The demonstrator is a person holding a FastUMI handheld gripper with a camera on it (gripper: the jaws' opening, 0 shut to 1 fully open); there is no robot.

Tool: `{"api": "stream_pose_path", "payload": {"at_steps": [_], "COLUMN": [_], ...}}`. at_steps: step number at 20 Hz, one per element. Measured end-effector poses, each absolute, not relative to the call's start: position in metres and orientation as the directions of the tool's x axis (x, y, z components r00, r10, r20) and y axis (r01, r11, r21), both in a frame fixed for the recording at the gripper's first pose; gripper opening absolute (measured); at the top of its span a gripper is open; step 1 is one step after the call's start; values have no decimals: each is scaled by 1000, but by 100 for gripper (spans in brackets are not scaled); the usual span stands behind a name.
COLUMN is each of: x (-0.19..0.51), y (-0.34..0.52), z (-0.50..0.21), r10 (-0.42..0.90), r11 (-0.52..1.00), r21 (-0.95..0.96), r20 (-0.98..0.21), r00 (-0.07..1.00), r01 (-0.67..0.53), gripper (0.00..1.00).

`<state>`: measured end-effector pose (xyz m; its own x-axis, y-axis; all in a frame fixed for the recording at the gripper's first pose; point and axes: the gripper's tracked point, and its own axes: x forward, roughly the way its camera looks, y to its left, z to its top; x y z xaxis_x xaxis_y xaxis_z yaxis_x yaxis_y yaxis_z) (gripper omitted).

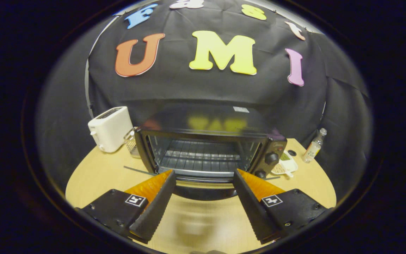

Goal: Open the toaster oven, put the food inside, and close the toaster oven door.

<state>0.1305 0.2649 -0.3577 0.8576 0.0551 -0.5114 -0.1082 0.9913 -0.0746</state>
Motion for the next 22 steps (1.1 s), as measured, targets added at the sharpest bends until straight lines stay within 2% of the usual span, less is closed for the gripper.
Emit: {"api": "stream_pose_path", "payload": {"at_steps": [7,17,22], "x": [71,57,56], "y": [256,254,254], "z": [-424,-482,-486], "r10": [74,80,58], "r11": [989,991,984], "r21": [-41,-7,-64], "r20": [-678,-772,-770], "r00": [731,631,636], "r01": [-139,-135,-167], "gripper": [100,100,100]}}
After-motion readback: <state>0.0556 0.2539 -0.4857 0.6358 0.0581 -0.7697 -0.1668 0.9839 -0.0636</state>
